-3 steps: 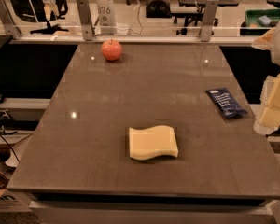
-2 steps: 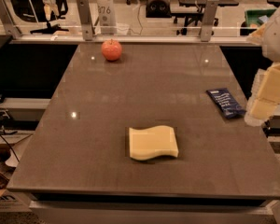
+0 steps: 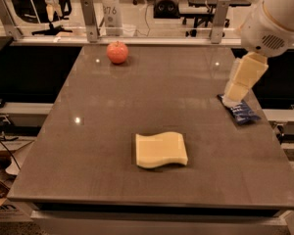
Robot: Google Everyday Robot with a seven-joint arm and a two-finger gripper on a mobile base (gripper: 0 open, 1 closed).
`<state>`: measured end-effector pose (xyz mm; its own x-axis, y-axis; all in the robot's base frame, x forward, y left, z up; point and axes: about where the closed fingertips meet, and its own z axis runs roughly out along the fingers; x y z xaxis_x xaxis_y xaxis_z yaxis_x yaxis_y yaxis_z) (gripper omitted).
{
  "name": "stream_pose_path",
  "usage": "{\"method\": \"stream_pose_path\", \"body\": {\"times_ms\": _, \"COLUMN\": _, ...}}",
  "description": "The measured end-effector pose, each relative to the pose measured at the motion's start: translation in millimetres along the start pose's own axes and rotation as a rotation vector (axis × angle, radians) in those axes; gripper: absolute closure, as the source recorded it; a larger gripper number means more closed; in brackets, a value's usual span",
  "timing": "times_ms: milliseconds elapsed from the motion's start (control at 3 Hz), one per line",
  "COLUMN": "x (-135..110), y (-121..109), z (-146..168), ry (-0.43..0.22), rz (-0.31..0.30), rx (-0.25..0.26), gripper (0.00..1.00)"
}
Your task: Pick apple
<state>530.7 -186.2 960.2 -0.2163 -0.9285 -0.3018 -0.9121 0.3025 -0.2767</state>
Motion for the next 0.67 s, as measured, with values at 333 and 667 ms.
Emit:
{"method": "stream_pose_path", "body": {"times_ms": 333, "x": -13, "y": -38, "z": 27, "ry": -0.048, "rz": 0.021, "rx": -0.004, "gripper": 0.00}}
{"method": "stream_pose_path", "body": {"times_ms": 667, "x": -28, "y": -70, "z": 45, "ry": -0.088, "rz": 0.048, "rx": 0.015, "gripper": 0.00}}
